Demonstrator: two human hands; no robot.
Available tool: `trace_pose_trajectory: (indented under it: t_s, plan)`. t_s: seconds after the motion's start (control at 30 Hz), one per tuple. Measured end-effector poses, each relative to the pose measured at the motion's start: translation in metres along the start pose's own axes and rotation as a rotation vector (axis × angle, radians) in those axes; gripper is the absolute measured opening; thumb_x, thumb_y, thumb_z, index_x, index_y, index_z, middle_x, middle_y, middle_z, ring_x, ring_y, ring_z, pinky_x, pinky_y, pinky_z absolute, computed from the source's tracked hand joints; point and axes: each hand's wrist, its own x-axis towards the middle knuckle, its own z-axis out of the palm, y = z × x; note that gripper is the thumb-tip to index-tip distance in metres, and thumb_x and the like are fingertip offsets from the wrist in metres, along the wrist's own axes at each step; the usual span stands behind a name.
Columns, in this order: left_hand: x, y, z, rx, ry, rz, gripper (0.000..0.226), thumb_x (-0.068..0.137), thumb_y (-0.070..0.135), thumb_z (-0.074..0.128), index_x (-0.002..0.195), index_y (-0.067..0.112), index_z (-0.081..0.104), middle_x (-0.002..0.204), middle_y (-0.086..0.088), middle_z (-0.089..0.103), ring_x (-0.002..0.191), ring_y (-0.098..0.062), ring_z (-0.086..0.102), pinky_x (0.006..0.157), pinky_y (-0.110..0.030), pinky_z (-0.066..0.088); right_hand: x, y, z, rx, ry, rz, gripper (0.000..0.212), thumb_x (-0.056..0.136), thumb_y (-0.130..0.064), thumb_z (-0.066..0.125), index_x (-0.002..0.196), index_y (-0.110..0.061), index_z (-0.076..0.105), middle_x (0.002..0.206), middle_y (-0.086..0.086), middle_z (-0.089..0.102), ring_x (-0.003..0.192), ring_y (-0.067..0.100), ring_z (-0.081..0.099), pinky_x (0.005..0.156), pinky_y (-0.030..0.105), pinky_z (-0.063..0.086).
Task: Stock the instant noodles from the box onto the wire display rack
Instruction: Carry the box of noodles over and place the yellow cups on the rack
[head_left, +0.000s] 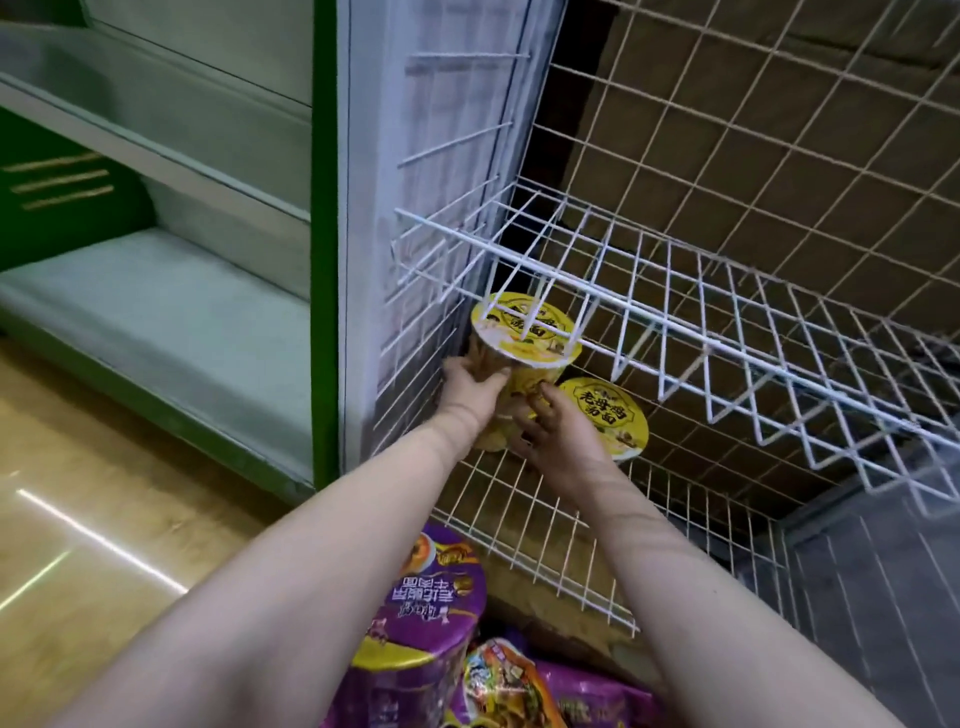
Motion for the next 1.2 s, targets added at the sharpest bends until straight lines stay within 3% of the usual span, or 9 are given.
trace_pose_trajectory:
  t_s: [0.1,0.27,0.33,0.47,0.67,0.83,1.0,1.1,1.2]
  plan:
    - [0.0,-0.008,0.001,-0.009,-0.057,0.033,0.052,0.081,0.002,0.068,0.126,-0.001,0.042,0.128,-0.02,0.054,0.12,-0.029,0.053,0.105,-0.037,0.039,0.005,0.002,0.004,-0.016,-0.027,-0.031,0.035,0.098,-0.026,0.038,0.132,-0.02,0.047,0.1,-0.009,0.059,0.107,0.016,0.051,0.107,0.045,0.032]
    - [-0.007,-0.017,-0.001,-0.017,-0.164,0.032,0.064,0.081,-0.008,0.064,0.136,0.001,0.032,0.131,-0.019,0.053,0.124,-0.028,0.05,0.095,-0.025,0.039,0.01,0.01,0.001,-0.017,-0.024,-0.044,0.043,0.1,-0.024,0.036,0.142,-0.03,0.035,0.135,-0.005,0.05,0.117,0.019,0.052,0.102,0.043,0.035]
    - [-0.011,-0.019,-0.002,-0.014,-0.2,0.019,0.066,0.083,-0.012,0.059,0.139,0.001,0.027,0.133,-0.017,0.051,0.124,-0.028,0.049,0.093,-0.024,0.038,0.009,0.014,-0.002,-0.015,-0.023,-0.046,0.042,0.1,-0.022,0.034,0.141,-0.031,0.036,0.129,-0.006,0.053,0.119,0.019,0.05,0.097,0.041,0.036]
    - [-0.014,-0.023,-0.002,0.062,-0.26,-0.04,0.079,0.083,-0.01,0.059,0.147,0.007,0.017,0.139,-0.014,0.046,0.128,-0.025,0.045,0.109,-0.036,0.035,0.005,0.023,-0.008,0.006,-0.022,-0.04,0.042,0.1,-0.023,0.033,0.141,-0.033,0.034,0.119,-0.007,0.048,0.116,0.018,0.048,0.086,0.035,0.04]
    - [-0.011,-0.031,0.0,0.15,-0.291,-0.109,0.095,0.08,-0.013,0.062,0.151,0.011,0.003,0.148,-0.008,0.039,0.137,-0.02,0.035,0.116,-0.034,0.023,-0.003,0.04,-0.025,0.037,0.049,-0.006,0.039,0.098,-0.026,0.041,0.136,-0.034,0.042,0.122,-0.005,0.054,0.123,0.023,0.049,0.105,0.049,0.036]
    - [-0.016,-0.022,0.009,0.1,-0.265,-0.118,0.087,0.081,-0.018,0.056,0.15,0.008,0.011,0.145,-0.015,0.04,0.133,-0.027,0.04,0.111,-0.034,0.03,-0.021,0.037,-0.037,0.06,0.105,-0.02,0.03,0.097,-0.024,0.044,0.126,-0.031,0.048,0.121,-0.004,0.055,0.121,0.024,0.05,0.099,0.046,0.039]
    - [-0.037,-0.011,0.013,0.119,-0.256,-0.051,0.082,0.084,-0.011,0.058,0.149,0.016,0.018,0.14,-0.006,0.042,0.13,-0.02,0.041,0.094,-0.012,0.029,-0.038,0.03,-0.04,0.047,0.069,-0.055,0.025,0.096,-0.026,0.045,0.12,-0.035,0.048,0.102,-0.011,0.059,0.119,0.023,0.053,0.099,0.045,0.041]
    - [-0.059,0.002,0.013,0.061,-0.246,-0.04,0.081,0.08,-0.008,0.064,0.147,0.014,0.023,0.135,-0.005,0.044,0.117,-0.015,0.045,0.09,-0.017,0.034,-0.051,0.025,-0.038,0.019,0.055,-0.079,0.026,0.096,-0.026,0.045,0.118,-0.038,0.05,0.1,-0.014,0.06,0.117,0.022,0.054,0.099,0.045,0.04]
    - [-0.08,0.009,0.012,0.049,-0.192,0.016,0.093,0.057,0.007,0.07,0.143,0.015,0.033,0.127,-0.004,0.051,0.114,-0.018,0.05,0.105,-0.033,0.039,-0.069,0.018,-0.033,0.014,0.05,-0.106,0.025,0.096,-0.024,0.045,0.115,-0.038,0.054,0.11,-0.01,0.061,0.112,0.021,0.056,0.096,0.044,0.042]
